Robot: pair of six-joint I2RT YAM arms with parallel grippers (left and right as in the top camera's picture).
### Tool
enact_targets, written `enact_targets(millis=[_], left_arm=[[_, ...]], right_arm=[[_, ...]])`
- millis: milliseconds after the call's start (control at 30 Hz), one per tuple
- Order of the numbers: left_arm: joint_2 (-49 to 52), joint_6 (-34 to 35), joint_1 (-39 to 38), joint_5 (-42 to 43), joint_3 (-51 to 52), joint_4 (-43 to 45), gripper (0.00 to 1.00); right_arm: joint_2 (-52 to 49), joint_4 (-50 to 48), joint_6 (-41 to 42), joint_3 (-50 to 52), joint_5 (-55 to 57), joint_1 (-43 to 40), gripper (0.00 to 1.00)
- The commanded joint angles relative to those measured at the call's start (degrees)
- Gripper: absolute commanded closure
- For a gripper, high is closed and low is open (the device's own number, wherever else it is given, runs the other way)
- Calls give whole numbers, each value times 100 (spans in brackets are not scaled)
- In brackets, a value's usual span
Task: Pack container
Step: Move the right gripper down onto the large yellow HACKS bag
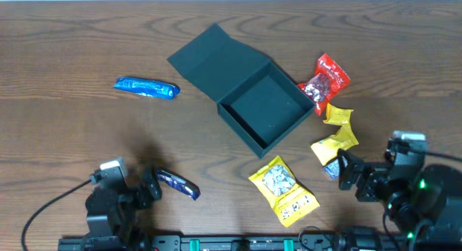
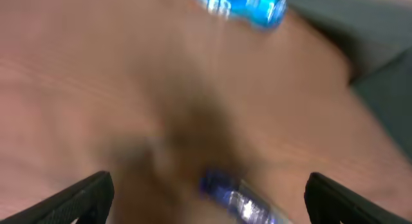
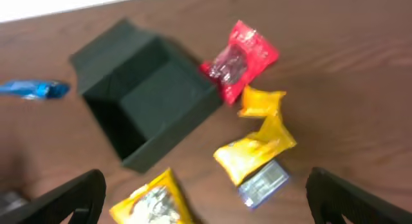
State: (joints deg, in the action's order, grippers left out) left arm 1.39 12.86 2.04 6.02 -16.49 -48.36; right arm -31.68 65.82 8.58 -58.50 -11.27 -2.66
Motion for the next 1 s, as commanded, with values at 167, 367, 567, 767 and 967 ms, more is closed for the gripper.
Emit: enact_targets(millis=[167, 367, 567, 767, 967], left_arm=[[-2, -44, 20, -17, -28, -688, 4], [-2, -44, 20, -20, -28, -688, 5], [-2, -44, 20, -20, -28, -688, 5], [-2, -44, 20, -20, -28, -688, 5], [-2, -44, 20, -20, -28, -688, 5]], right_arm=[[-245, 1064, 59, -271, -1305, 48, 1], [-243, 1762, -1390, -267, -1572, 76, 1], [-240, 1478, -1648, -234, -1759, 83, 3], [-289, 1320, -1456, -234, -1547, 83, 2], [-774, 1193, -1209, -238, -1263, 111, 1]])
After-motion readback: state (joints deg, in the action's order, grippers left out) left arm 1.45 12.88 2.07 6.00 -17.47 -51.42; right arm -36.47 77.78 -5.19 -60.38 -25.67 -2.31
